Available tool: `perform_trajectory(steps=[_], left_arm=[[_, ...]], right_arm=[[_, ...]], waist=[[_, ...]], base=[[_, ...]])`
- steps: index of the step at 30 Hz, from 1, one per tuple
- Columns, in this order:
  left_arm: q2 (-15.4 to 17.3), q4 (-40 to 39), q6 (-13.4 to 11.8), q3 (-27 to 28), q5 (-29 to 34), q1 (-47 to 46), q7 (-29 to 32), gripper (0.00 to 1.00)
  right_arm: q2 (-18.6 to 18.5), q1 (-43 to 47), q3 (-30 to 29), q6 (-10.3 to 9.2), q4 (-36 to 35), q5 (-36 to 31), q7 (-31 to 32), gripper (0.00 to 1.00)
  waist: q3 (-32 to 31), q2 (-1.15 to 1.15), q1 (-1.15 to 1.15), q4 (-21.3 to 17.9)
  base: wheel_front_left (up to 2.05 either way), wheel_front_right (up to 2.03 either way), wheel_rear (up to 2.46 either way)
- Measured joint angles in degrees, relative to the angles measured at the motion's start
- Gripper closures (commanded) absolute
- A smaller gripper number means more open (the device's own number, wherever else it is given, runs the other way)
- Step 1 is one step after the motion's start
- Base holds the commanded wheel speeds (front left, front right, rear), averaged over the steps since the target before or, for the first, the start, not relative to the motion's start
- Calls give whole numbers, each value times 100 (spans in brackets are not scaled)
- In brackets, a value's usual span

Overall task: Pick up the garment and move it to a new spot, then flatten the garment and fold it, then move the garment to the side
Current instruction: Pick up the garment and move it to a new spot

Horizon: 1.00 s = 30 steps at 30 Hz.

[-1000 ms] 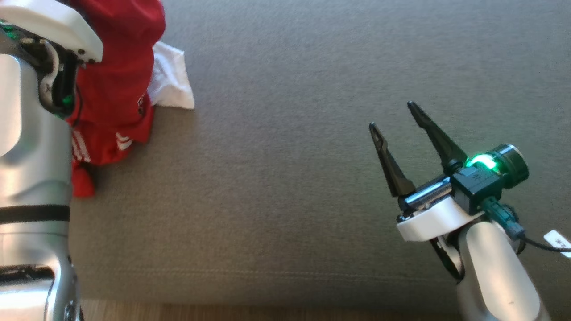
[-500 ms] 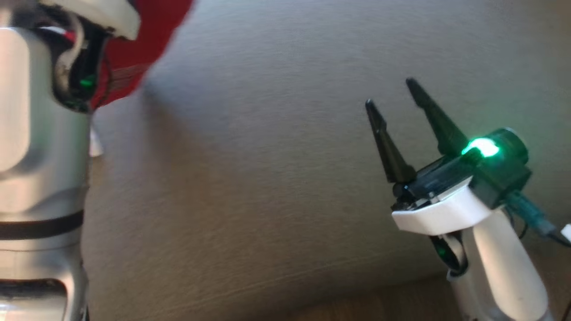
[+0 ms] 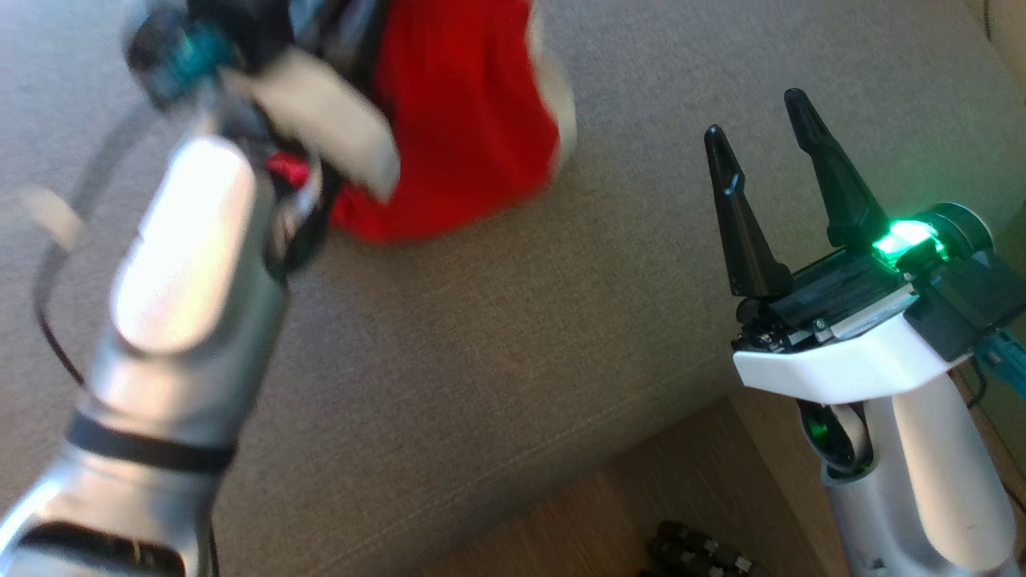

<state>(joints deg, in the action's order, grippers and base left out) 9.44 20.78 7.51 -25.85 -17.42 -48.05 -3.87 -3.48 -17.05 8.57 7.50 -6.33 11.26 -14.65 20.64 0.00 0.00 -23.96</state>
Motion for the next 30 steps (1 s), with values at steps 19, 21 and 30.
perform_trajectory(steps=[19, 21, 30], left_arm=[[-604, 1031, -780, 335, -294, 1369, -1044, 0], [-612, 765, -848, 403, -216, 1537, -1044, 0], [-626, -951, -960, 1010, -16, 3612, -1078, 0]], right_arm=[[12, 166, 309, 0, 623, -433, 0, 0], [12, 228, 290, 0, 689, -482, 0, 0], [18, 797, -148, 0, 915, -710, 1, 0]], waist=[[-463, 0, 0, 872], [-533, 0, 0, 966], [-1144, 0, 0, 1836]], base=[[0, 0, 0], [0, 0, 0], [0, 0, 0]])
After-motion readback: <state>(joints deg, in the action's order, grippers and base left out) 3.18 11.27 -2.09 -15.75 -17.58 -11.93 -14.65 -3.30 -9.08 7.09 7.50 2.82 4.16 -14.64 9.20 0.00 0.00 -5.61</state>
